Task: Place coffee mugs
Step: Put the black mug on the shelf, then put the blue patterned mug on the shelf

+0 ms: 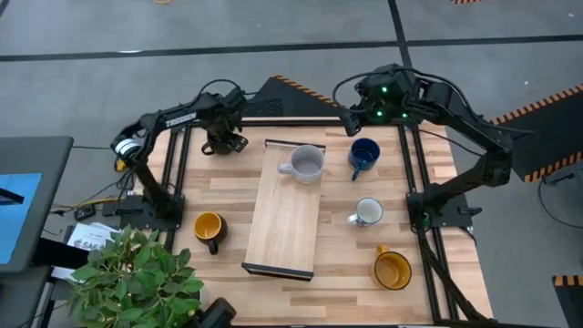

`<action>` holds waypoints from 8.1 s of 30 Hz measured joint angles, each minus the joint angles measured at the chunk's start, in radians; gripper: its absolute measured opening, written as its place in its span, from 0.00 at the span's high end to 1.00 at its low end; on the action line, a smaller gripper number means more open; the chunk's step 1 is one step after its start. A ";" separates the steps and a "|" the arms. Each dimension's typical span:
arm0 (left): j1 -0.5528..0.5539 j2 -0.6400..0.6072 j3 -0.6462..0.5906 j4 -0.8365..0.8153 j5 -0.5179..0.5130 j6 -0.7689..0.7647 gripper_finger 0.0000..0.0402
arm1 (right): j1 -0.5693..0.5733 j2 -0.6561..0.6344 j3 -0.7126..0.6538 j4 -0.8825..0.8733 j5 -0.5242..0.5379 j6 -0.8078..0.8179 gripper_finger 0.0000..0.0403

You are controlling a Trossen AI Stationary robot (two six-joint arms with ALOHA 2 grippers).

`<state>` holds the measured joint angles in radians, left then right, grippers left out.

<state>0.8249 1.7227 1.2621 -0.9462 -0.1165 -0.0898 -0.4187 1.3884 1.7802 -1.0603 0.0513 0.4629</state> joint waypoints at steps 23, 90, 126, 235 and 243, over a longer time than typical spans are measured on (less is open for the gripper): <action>-0.138 -0.154 0.239 -0.195 -0.022 0.015 0.99 | 0.000 0.000 0.000 0.047 0.000 0.000 0.72; -0.671 0.095 0.667 -0.371 0.104 0.164 0.90 | 0.026 -0.002 0.001 0.060 -0.002 0.008 0.72; -0.653 0.047 0.993 -0.505 0.001 0.099 0.57 | 0.051 -0.002 0.001 0.005 -0.004 -0.077 0.72; -0.700 -0.837 -0.149 0.758 -0.152 0.087 0.57 | 0.523 -0.242 -0.860 -0.141 -0.064 0.673 0.64; -0.700 -0.837 -0.149 0.758 -0.152 0.086 0.57 | 0.507 -0.234 -0.965 -0.024 0.000 0.706 0.41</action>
<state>0.1249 0.8856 1.1130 -0.1886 -0.2684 -0.0041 0.0883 1.1543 0.8151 -1.0840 0.0513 1.1689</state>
